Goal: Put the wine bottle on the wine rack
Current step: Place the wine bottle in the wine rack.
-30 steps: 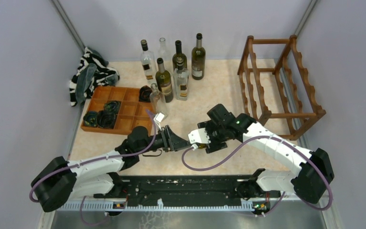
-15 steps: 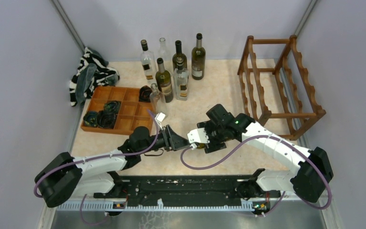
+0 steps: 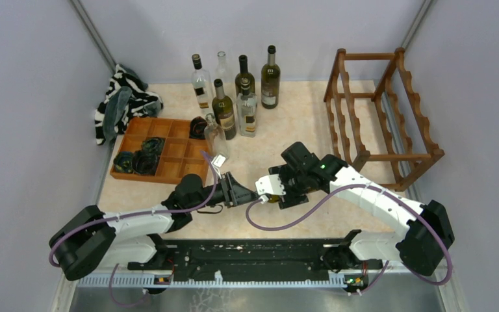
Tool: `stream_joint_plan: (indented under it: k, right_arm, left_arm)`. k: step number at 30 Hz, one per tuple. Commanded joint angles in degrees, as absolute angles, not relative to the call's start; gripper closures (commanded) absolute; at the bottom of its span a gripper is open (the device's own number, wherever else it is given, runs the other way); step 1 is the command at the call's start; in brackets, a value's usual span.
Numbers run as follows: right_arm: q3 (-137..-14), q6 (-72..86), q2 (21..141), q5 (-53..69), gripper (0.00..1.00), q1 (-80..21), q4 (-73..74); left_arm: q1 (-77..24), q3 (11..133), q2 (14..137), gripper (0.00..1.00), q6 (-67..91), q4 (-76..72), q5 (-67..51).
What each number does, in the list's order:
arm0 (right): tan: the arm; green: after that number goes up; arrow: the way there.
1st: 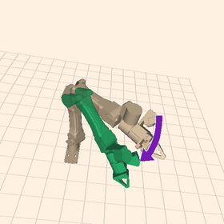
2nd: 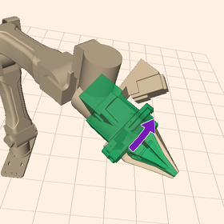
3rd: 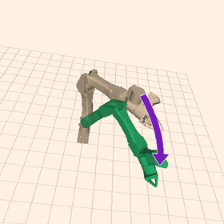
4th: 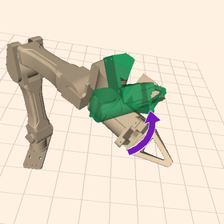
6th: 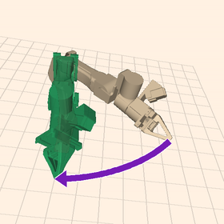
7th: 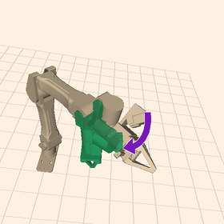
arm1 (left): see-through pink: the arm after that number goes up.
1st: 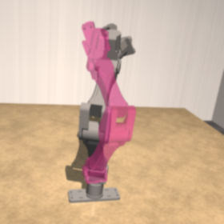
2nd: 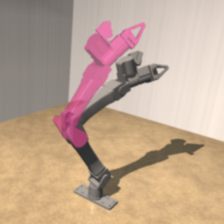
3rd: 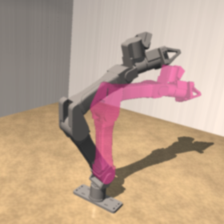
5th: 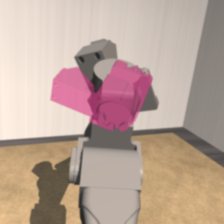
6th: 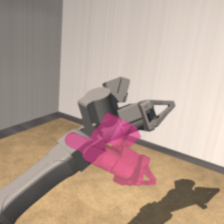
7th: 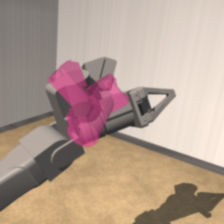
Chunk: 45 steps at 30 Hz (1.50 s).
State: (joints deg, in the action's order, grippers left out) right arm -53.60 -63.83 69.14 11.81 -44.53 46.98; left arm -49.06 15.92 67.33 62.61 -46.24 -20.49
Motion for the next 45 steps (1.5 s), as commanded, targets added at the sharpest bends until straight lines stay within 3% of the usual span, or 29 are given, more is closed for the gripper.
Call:
stream_joint_plan:
  k: [1, 7, 11, 13, 16, 22, 28, 29, 30, 41, 45]
  right_arm:
    - [-55.23, -63.11, 67.45, 10.79, 1.0, -44.87, 42.81]
    - [-55.19, -63.02, 67.15, 11.16, 1.0, -44.88, 42.72]
    - [-55.1, -63.02, 66.97, 11.6, 1.0, -44.85, 42.89]
    - [-55.08, -63.05, 66.89, 12.21, 1.0, -44.9, 43.13]
    - [-54.95, -62.45, 66.54, 13.17, 0.94, -44.84, 43.35]
    - [-54.57, -59.91, 65.92, 14.27, 0.38, -44.9, 43.07]
    - [-54.35, -58.45, 66.18, 13.79, 0.2, -44.86, 42.81]
    - [-54.54, -58.11, 66.25, 13.87, 0.15, -44.88, 42.96]
    - [-54.81, -57.83, 66.31, 14.01, 0.03, -44.89, 43.28]
    - [-65.38, -59.2, 66.17, 21.58, 0.02, -44.66, 57.0]
    - [-72.13, -59.93, 65.68, 29.2, 0.02, -40.34, 63.18]
  left_arm:
    - [-49.22, 15.97, 68.06, 0.48, 63.86, -50.26, -24.47]
    - [-49.13, 15.45, 68.12, 0.53, 64.42, -51.09, -25.01]
    - [-48.98, 14.91, 68.27, 0.81, 64.81, -52.71, -24.96]
    - [-48.96, 14.86, 68.64, 0.99, 65.08, -53.47, -24.96]
    - [-48.96, 14.46, 69.1, 1.0, 65.63, -55.38, -25.29]
    - [-48.96, 12.75, 72.49, 1.0, 69.33, -64.37, -26.93]
    - [-48.96, 11.83, 78.08, 1.0, 73.66, -73.71, -28.2]
    - [-48.96, 11.78, 78.75, 1.0, 74.06, -74.48, -28.13]
    - [-48.96, 11.67, 79.28, 1.0, 74.35, -75.1, -27.9]
    - [-48.96, 10.64, 79.63, 1.0, 75.39, -76.32, -24.88]
    - [-49.04, 10.45, 79.89, 1.0, 75.5, -77.62, -23.57]
